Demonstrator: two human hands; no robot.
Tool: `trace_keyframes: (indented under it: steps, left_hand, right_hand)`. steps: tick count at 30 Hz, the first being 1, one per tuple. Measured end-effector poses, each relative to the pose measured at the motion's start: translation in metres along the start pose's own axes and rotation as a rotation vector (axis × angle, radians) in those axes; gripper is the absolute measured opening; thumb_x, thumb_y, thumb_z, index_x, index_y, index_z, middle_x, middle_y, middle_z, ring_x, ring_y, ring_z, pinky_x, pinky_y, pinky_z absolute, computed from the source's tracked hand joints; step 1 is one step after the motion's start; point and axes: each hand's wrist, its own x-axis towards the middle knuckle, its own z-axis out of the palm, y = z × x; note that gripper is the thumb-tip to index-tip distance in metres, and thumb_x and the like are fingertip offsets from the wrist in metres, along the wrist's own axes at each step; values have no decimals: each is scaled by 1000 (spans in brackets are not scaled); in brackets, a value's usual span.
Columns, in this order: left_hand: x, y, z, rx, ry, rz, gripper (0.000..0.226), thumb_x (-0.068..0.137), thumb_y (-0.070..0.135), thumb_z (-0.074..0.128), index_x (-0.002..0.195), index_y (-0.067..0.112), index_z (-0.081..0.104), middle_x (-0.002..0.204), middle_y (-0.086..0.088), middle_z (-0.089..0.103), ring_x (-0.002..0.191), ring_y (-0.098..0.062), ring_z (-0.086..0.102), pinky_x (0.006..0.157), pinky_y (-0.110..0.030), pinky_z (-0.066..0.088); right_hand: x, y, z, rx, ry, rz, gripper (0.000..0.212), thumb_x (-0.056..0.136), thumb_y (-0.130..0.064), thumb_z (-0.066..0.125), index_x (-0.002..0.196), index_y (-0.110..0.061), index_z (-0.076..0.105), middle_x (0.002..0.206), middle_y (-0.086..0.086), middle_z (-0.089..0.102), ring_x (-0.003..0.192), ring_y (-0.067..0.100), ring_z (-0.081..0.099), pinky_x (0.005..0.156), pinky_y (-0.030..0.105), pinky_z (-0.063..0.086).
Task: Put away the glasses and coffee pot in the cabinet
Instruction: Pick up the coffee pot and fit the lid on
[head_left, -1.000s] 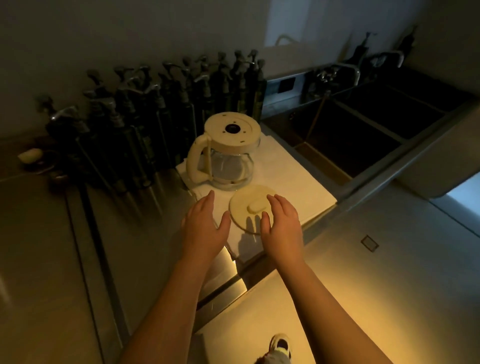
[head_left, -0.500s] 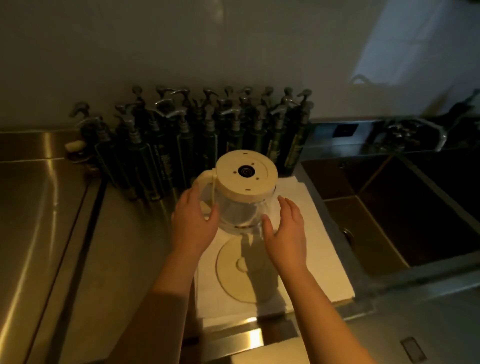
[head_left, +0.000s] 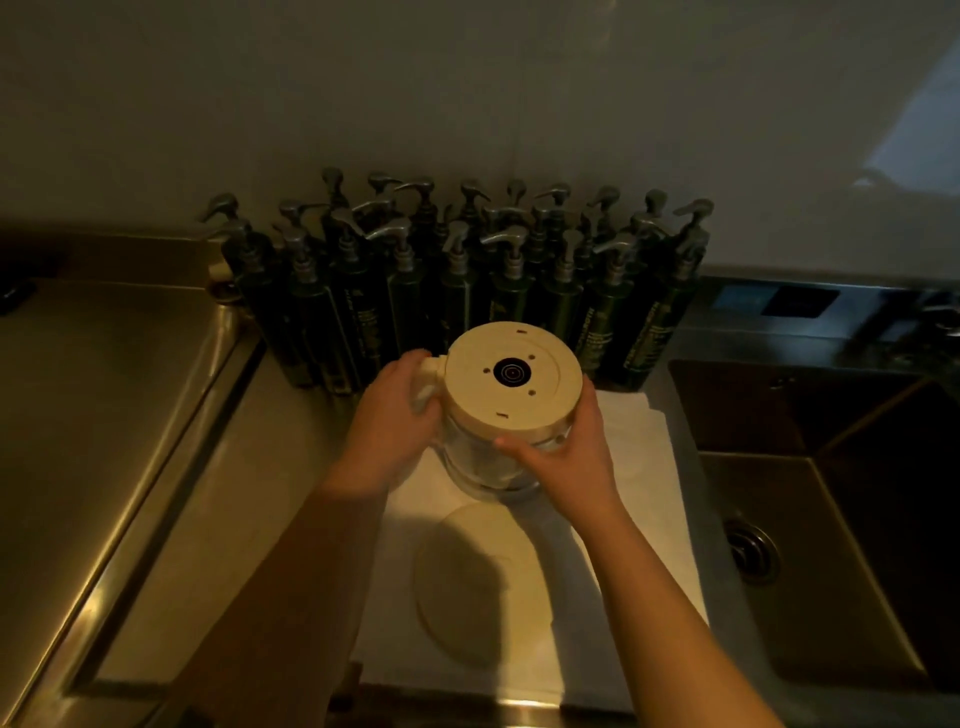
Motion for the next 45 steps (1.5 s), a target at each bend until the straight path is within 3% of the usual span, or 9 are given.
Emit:
trace_keyframes:
  steps: [11,19,23,27,30,34,36,40,45]
  left_hand:
    - [-3,-2,-7,36,48,50,28,94,10,55,119,22,57,113,-2,61,101,-21,57,85,-41,50]
    - [-28,-4,-36,73,89,144,22,94,12,54,113,23,59,108,4,58,96,-15,55,81,-35,48]
    - [-40,-8,-60,118,137,194,22,94,10,55,113,20,60,110,1,58,100,-16,53,82,-33,45]
    - [-53,-16,-84,211,165,268,27,90,4,58,113,17,61,109,-2,58,103,-20,51,83,-33,42]
    - [-64,-21,-101,235,155,326,29,90,2,58,114,18,62,111,-2,57,104,-18,49,85,-34,43]
    - [-74,-33,-120,222,118,468,29,87,-1,63,110,17,66,113,-2,59,107,-10,46,87,-29,39]
    - [-79,-37,-129,224,109,510,31,84,-4,65,108,16,67,116,-4,60,109,-3,41,90,-28,37]
    - [-86,-42,-141,150,104,393,35,87,-10,57,112,11,69,136,-12,52,127,-18,43,104,-35,38]
    - [-92,-56,-144,-79,105,227,51,86,-11,56,102,38,62,152,3,31,139,-9,24,111,-31,30]
  right_hand:
    - [-9,0,0,66,-17,-7,114,49,-50,87,145,-31,28,141,-9,43,130,6,40,107,45,41]
    - [-35,-8,5,119,-89,-11,109,57,-26,91,139,-47,22,135,-29,38,127,-8,37,106,31,37]
    - [-49,-24,12,154,-110,13,98,63,-41,83,143,-40,26,137,-24,41,125,-6,40,98,24,41]
    - [-46,-52,18,291,-67,328,55,91,-63,40,138,-34,41,132,-2,52,118,20,52,87,44,54]
    - [-38,-60,21,444,-150,657,74,83,-78,22,124,-27,57,118,9,63,103,32,61,72,48,57]
    - [-33,-60,36,463,-349,824,90,71,-90,29,112,-21,69,106,19,71,102,41,64,86,56,52]
    - [-38,-64,47,451,-379,805,82,74,-85,40,111,-18,70,104,17,72,99,37,66,84,48,54]
    - [-53,-62,66,538,-384,661,73,69,-76,53,110,-17,71,109,18,70,99,32,68,90,46,53]
    - [-55,-64,75,575,-338,492,59,78,-65,57,115,-20,67,106,17,70,97,30,68,84,43,53]
